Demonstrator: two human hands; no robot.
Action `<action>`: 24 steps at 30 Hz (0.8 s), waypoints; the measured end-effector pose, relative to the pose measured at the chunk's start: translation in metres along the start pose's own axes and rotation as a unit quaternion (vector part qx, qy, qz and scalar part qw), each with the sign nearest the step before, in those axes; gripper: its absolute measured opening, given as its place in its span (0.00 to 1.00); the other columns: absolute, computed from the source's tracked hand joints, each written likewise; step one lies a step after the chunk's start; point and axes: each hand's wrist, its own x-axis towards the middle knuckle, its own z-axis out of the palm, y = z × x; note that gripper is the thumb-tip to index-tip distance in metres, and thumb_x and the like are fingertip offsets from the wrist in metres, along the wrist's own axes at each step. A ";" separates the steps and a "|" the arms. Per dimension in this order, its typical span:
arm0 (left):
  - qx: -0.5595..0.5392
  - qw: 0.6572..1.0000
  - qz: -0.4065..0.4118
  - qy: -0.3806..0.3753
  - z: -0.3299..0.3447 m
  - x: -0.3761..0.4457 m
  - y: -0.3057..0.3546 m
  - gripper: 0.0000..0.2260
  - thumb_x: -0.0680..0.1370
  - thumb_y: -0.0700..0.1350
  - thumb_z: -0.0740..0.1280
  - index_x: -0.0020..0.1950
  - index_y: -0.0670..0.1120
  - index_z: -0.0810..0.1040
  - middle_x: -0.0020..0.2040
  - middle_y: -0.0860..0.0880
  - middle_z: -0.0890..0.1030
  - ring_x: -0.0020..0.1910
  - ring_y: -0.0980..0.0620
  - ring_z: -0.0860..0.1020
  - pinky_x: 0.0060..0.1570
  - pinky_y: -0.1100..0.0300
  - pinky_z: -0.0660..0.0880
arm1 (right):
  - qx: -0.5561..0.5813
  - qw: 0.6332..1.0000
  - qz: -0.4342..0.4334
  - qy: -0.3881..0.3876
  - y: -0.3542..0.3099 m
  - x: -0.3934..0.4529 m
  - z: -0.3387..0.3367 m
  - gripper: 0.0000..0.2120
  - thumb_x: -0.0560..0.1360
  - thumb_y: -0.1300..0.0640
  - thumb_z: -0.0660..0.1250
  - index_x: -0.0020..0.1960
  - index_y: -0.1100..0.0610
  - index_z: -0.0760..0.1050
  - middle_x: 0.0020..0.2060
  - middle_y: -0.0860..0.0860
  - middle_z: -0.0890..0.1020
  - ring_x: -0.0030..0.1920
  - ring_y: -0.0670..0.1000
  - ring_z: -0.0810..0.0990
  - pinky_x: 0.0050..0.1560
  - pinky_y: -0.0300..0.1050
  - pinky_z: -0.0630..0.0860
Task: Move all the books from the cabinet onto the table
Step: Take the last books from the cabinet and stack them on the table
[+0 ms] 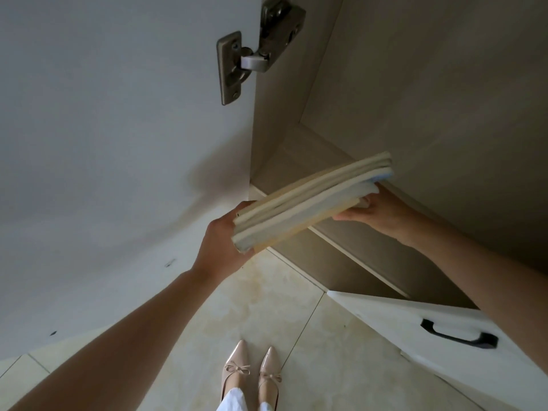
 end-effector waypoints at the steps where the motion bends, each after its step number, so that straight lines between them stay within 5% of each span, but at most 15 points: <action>1: -0.005 1.000 -0.002 0.001 0.001 0.003 -0.011 0.22 0.66 0.53 0.76 0.57 0.48 0.79 0.51 0.51 0.82 0.51 0.53 0.81 0.52 0.54 0.80 | 0.017 1.000 0.005 0.004 0.000 -0.001 0.000 0.31 0.69 0.62 0.74 0.68 0.53 0.66 0.60 0.49 0.77 0.61 0.44 0.76 0.58 0.34 0.75; 5: -0.049 0.998 -0.015 -0.048 -0.012 -0.005 -0.004 0.29 0.62 0.57 0.77 0.61 0.55 0.76 0.56 0.53 0.83 0.56 0.55 0.81 0.54 0.48 0.80 | 0.045 0.999 0.020 0.007 -0.005 -0.018 0.006 0.25 0.71 0.69 0.71 0.62 0.53 0.68 0.58 0.51 0.79 0.56 0.41 0.79 0.58 0.43 0.78; 9: -0.117 0.985 -0.069 -0.103 -0.027 -0.030 0.009 0.34 0.60 0.56 0.79 0.64 0.50 0.76 0.59 0.54 0.82 0.58 0.56 0.81 0.56 0.47 0.79 | 0.066 0.996 0.056 0.004 -0.027 -0.053 0.020 0.19 0.74 0.62 0.69 0.62 0.58 0.68 0.54 0.47 0.80 0.48 0.35 0.81 0.42 0.31 0.79; 15: -0.282 0.944 -0.139 -0.102 -0.053 -0.092 0.056 0.37 0.66 0.33 0.77 0.69 0.50 0.66 0.61 0.49 0.81 0.58 0.46 0.81 0.49 0.45 0.81 | 0.115 0.987 0.095 0.054 -0.070 -0.120 0.038 0.21 0.67 0.41 0.69 0.55 0.51 0.73 0.50 0.45 0.84 0.55 0.46 0.81 0.62 0.52 0.75; 20: -0.347 0.920 -0.178 -0.038 -0.071 -0.146 0.101 0.30 0.70 0.32 0.73 0.69 0.48 0.71 0.56 0.49 0.84 0.52 0.47 0.84 0.45 0.53 0.82 | 0.208 0.968 0.115 0.077 -0.104 -0.165 0.049 0.16 0.70 0.41 0.69 0.54 0.48 0.75 0.52 0.48 0.85 0.53 0.48 0.83 0.59 0.57 0.78; 24: -0.372 0.908 -0.190 0.016 -0.080 -0.181 0.129 0.26 0.69 0.36 0.70 0.67 0.48 0.74 0.58 0.47 0.83 0.56 0.44 0.82 0.50 0.47 0.80 | 0.223 0.963 0.142 0.057 -0.126 -0.195 0.053 0.21 0.70 0.41 0.70 0.57 0.52 0.75 0.53 0.49 0.85 0.54 0.51 0.83 0.59 0.60 0.77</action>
